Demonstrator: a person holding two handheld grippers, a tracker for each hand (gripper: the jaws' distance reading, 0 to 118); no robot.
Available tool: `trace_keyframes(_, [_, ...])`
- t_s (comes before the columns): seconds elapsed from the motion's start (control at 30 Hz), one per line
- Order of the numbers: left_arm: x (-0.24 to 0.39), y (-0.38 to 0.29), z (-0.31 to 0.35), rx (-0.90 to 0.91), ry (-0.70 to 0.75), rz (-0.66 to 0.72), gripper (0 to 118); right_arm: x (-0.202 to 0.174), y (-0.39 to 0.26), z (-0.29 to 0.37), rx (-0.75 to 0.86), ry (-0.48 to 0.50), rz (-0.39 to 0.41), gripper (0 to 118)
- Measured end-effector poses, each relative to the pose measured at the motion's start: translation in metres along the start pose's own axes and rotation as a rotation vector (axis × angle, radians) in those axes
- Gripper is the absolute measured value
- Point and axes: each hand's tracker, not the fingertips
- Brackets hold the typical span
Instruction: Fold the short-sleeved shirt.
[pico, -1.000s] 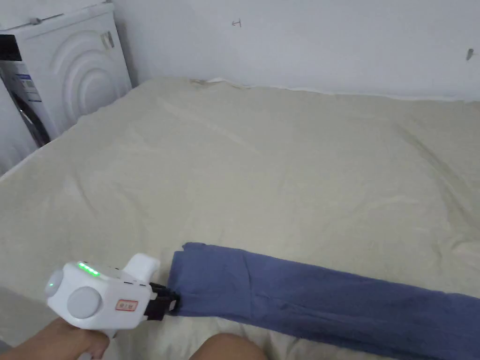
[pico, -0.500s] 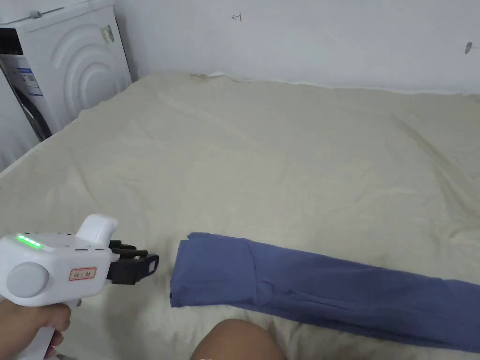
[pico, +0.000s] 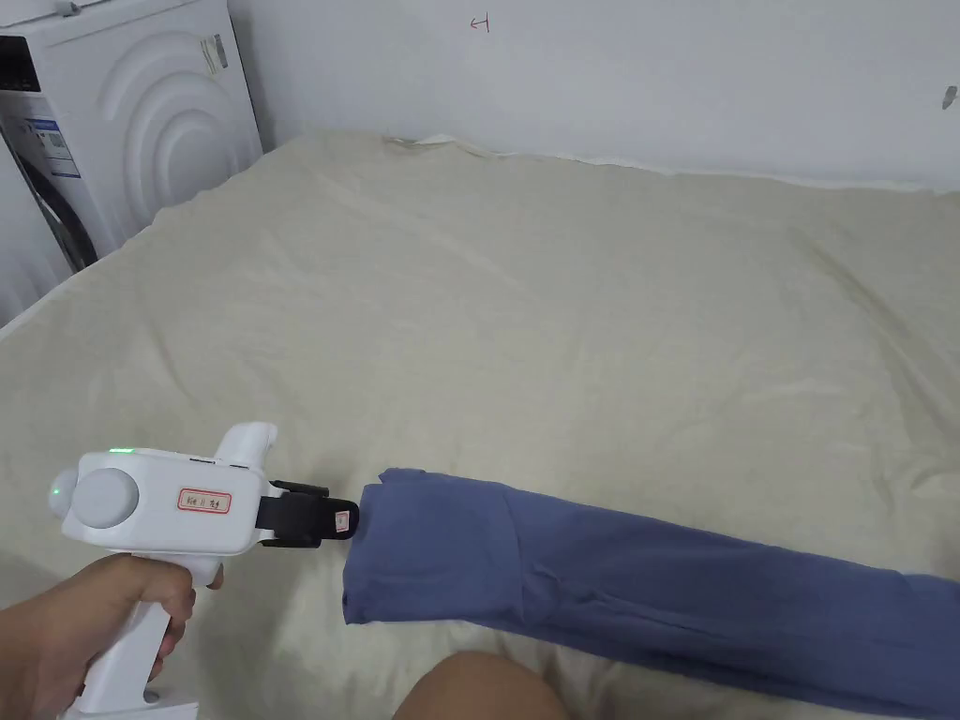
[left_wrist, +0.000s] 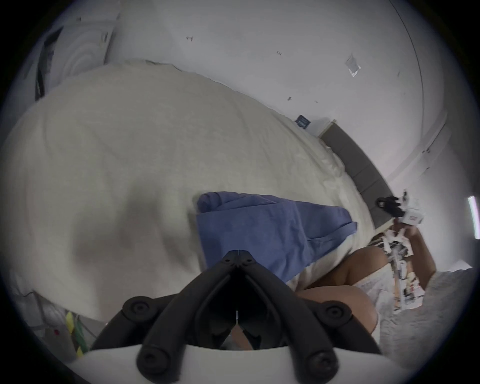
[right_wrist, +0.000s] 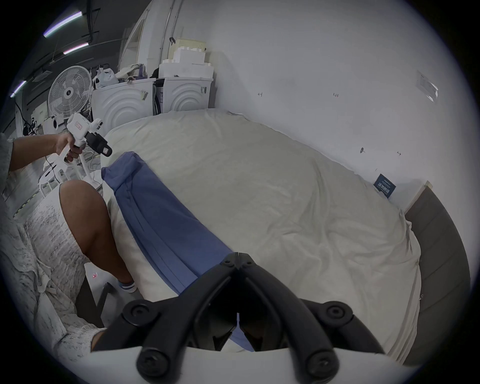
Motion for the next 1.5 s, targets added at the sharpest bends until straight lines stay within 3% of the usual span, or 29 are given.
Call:
trace_keyframes(0.2, [-0.02, 0.009, -0.016, -0.07, -0.099, 0.015, 0, 0.005, 0.011, -0.021, -0.038, 0.007, 0.008, 0])
trace_keyframes(0.3, [-0.054, 0.008, -0.021, -0.08, -0.254, 0.136, 0, 0.004, 0.021, -0.033, -0.055, 0.007, 0.011, 0])
trace_keyframes(0.5, [-0.101, 0.009, -0.028, -0.09, -0.321, 0.204, 2, 0.003, 0.039, -0.064, -0.102, 0.028, 0.034, 0])
trace_keyframes(0.57, [-0.107, 0.007, -0.035, -0.127, -0.368, 0.256, 23, 0.003, 0.042, -0.073, -0.106, 0.046, 0.037, 0])
trace_keyframes(0.6, [-0.112, 0.007, -0.037, -0.13, -0.366, 0.244, 49, 0.002, 0.045, -0.078, -0.107, 0.051, 0.041, 0])
trace_keyframes(0.63, [-0.115, 0.005, -0.039, -0.144, -0.369, 0.254, 68, 0.0, 0.046, -0.084, -0.112, 0.055, 0.046, 0])
trace_keyframes(0.67, [-0.121, 0.003, -0.041, -0.152, -0.384, 0.26, 74, -0.001, 0.049, -0.089, -0.117, 0.059, 0.053, 0])
trace_keyframes(0.93, [-0.123, 0.006, -0.066, -0.155, -0.507, 0.372, 74, -0.018, 0.064, -0.116, -0.119, 0.107, 0.075, 0])
trace_keyframes(1.3, [-0.08, 0.014, -0.111, -0.189, -0.584, 0.359, 74, -0.011, 0.057, -0.113, -0.105, 0.116, 0.059, 0])
trace_keyframes(1.5, [-0.064, 0.021, -0.121, -0.186, -0.523, 0.271, 74, -0.006, 0.053, -0.107, -0.1, 0.101, 0.043, 0])
